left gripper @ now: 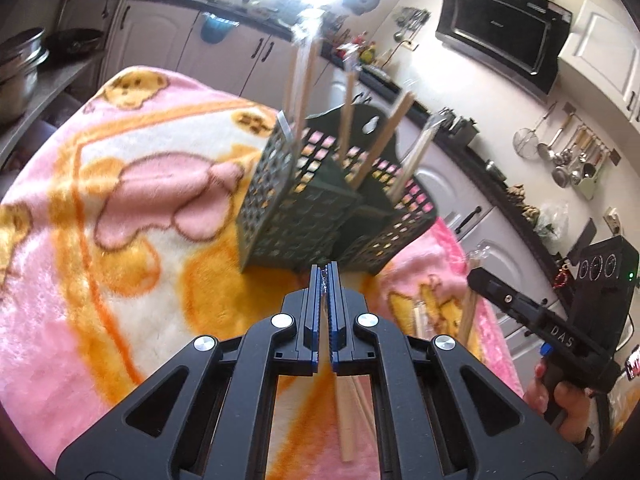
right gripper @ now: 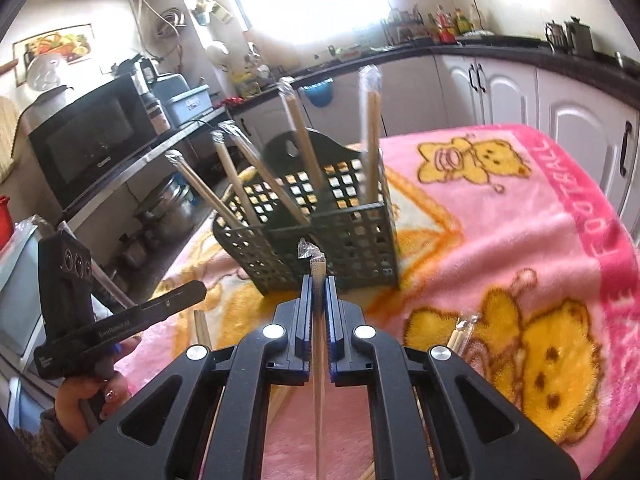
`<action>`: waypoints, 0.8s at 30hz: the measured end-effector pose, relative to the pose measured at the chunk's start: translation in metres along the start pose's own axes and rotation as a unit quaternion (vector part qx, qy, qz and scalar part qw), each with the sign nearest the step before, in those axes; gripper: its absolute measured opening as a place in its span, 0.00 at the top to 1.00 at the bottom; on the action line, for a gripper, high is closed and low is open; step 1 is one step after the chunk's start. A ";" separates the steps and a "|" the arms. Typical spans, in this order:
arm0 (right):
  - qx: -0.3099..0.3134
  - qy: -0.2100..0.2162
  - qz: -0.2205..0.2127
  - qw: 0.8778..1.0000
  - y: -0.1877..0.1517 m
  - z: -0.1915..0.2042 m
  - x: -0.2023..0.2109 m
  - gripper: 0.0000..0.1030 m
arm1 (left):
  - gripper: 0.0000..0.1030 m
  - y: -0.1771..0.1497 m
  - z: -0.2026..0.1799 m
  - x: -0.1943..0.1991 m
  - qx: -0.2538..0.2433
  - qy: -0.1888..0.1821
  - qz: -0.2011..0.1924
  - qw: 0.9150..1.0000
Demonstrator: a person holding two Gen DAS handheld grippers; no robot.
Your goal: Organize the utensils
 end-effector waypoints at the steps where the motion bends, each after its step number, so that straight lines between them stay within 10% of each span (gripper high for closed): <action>1: 0.004 0.000 -0.004 1.000 0.001 0.003 0.003 0.94 | 0.99 0.001 -0.003 0.002 -0.003 -0.004 -0.003 1.000; 24: 0.046 0.009 -0.075 0.996 0.025 0.037 0.052 0.94 | 0.99 0.042 -0.062 0.042 -0.058 -0.064 -0.064 0.994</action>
Point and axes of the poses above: each gripper's, at about its wrist camera, not at the fingertips, and x roughly against the way its jaws point, z to its left, y to its top, the point moved 4 cm from there along -x, roughly the way its jaws point, and after that the axes turned 3 degrees about z, right-handed, at the moved point
